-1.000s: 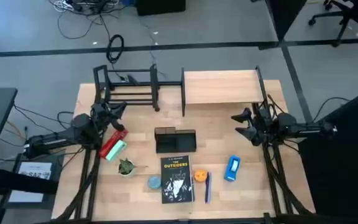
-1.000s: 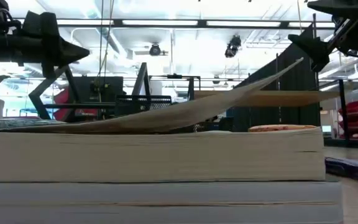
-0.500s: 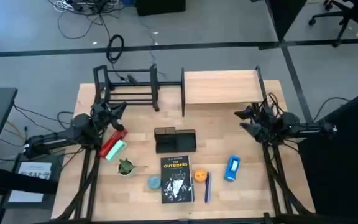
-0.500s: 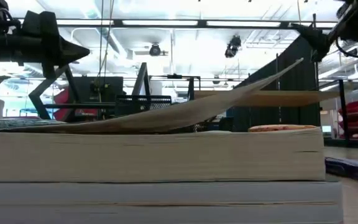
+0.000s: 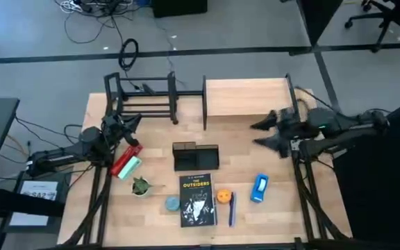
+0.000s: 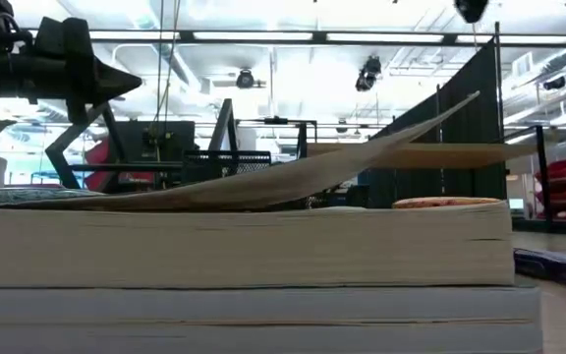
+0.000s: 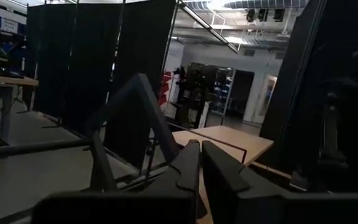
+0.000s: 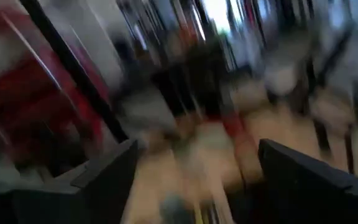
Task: Stock shelves
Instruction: Put the blue tape dispenser on the shelf
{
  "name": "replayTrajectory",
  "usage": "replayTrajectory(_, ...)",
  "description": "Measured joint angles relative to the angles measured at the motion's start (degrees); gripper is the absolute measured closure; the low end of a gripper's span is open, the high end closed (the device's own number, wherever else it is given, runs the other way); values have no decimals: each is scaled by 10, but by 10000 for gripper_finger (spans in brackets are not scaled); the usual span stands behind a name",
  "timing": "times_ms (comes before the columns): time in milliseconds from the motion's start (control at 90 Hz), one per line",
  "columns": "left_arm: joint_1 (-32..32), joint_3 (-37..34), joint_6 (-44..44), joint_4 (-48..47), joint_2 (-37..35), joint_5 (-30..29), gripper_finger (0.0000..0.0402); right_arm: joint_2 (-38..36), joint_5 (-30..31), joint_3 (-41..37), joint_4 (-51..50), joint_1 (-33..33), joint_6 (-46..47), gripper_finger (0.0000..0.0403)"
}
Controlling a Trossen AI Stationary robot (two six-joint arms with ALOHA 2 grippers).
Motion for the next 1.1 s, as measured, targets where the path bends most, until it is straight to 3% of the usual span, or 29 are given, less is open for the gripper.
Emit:
replayTrajectory(133, 0, 0, 0, 0, 0, 0, 401, 145, 25, 125, -171, 56, 106, 96)
replayTrajectory(233, 0, 0, 0, 0, 0, 0, 401, 220, 64, 170, -255, 106, 230, 96)
replayTrajectory(489, 0, 0, 0, 0, 0, 0, 401, 346, 114, 184, -292, 258, 664, 96)
replayTrajectory(589, 0, 0, 0, 0, 0, 0, 401, 397, 116, 184, -266, 300, 759, 96)
replayTrajectory(756, 0, 0, 0, 0, 0, 0, 401, 481, 109, 184, -176, 311, 782, 96)
replayTrajectory(889, 0, 0, 0, 0, 0, 0, 401, 512, -54, 184, -158, 288, 742, 96)
replayTrajectory(933, 0, 0, 0, 0, 0, 0, 401, 512, -82, 184, -150, 284, 740, 96)
replayTrajectory(989, 0, 0, 0, 0, 0, 0, 401, 508, -75, 184, -138, 287, 731, 96)
replayTrajectory(1100, 0, 0, 0, 0, 0, 0, 401, 494, 3, 185, -120, 326, 752, 96)
